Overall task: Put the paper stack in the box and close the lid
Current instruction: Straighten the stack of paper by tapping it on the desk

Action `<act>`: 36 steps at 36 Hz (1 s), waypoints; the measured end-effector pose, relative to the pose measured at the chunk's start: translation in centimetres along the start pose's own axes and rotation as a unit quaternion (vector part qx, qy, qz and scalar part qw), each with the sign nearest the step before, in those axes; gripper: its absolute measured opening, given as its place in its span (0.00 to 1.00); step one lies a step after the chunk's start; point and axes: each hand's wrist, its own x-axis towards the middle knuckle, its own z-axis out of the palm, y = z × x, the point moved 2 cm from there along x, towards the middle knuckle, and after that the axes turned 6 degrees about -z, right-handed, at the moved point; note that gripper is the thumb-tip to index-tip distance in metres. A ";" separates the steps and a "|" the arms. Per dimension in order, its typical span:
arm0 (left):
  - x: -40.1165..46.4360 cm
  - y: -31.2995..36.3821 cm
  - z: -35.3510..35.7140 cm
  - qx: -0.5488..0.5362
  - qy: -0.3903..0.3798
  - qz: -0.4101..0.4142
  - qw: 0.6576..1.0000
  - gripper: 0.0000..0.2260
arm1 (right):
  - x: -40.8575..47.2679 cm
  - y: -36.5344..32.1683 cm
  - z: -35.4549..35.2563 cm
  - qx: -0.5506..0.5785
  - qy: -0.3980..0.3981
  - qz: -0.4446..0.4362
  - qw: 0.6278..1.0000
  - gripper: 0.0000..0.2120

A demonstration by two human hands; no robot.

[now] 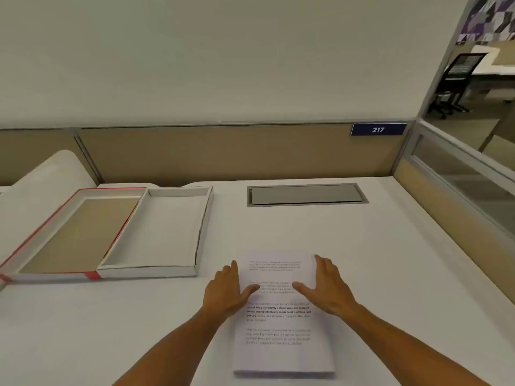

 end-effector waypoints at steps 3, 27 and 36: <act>-0.3 0.0 0.6 -0.016 -0.018 -0.017 1.000 0.44 | -0.8 0.3 0.9 0.037 -0.001 0.044 0.998 0.47; -0.3 4.8 2.0 -0.314 -0.103 -0.330 0.884 0.34 | -1.3 0.3 3.7 0.080 -0.082 0.185 0.976 0.33; 0.8 4.6 0.8 -0.367 -0.146 -0.367 0.842 0.25 | -0.9 0.3 3.7 0.050 -0.094 0.181 0.978 0.34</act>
